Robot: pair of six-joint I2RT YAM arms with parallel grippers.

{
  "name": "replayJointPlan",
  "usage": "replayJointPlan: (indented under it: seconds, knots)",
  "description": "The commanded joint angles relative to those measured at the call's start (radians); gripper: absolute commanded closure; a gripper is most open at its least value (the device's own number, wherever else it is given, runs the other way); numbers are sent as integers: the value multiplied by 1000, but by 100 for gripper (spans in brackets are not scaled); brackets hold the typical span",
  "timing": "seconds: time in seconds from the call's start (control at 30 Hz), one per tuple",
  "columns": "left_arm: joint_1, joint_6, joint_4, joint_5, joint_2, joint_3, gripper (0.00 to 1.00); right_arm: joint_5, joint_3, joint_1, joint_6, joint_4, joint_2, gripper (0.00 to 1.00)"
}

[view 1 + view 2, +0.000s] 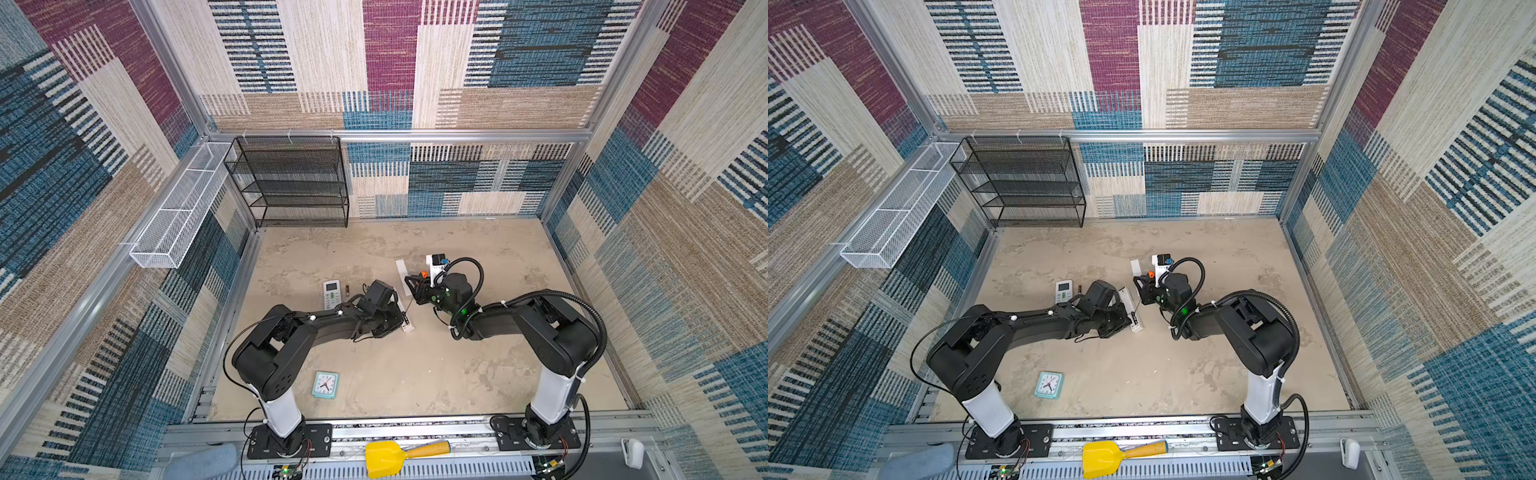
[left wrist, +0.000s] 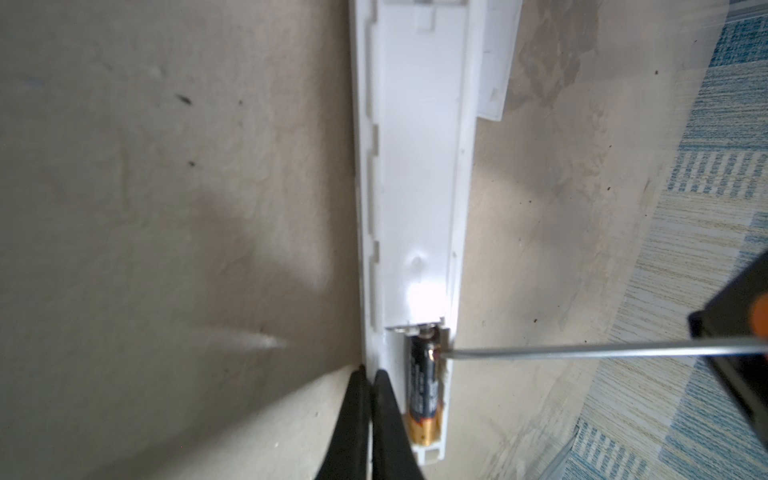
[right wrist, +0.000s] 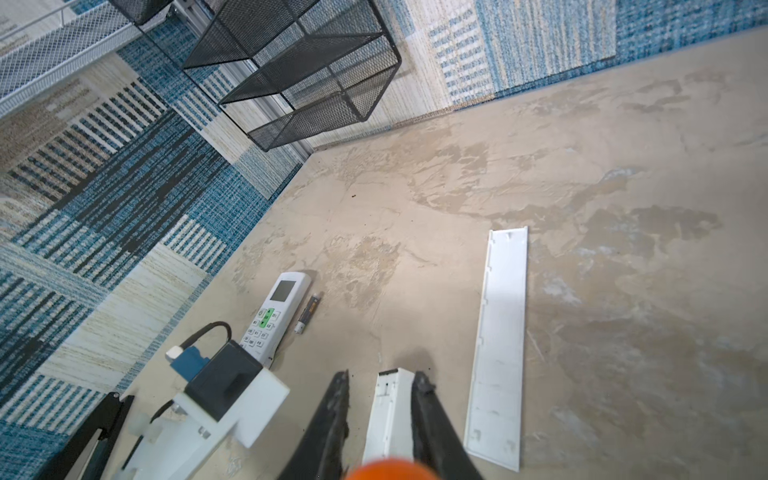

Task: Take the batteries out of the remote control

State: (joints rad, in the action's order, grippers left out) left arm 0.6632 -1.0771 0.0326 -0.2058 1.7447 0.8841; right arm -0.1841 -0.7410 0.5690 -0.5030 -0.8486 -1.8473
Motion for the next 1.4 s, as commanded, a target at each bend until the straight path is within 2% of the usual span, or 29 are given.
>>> replayJointPlan:
  seconds: [0.0,0.4,0.73,0.83,0.97,1.13,1.37]
  knots:
    - [-2,-11,76,16,-11,7,100,-68,15,-4,-33,117,-5,100]
    - [-3,11,-46,38,-9,57,100,28,36,-3,84,162,127,100]
    - [-2,28,-88,36,2,86,100,96,53,50,172,170,172,100]
    - [-2,31,-84,31,8,81,100,51,59,40,129,137,158,100]
    - [-2,33,-68,27,6,75,100,-72,76,-17,-34,59,93,100]
    - [-2,39,-63,19,6,68,100,-161,66,-42,-119,23,43,100]
    - [-3,40,-58,10,18,66,100,-179,58,-58,-165,38,21,100]
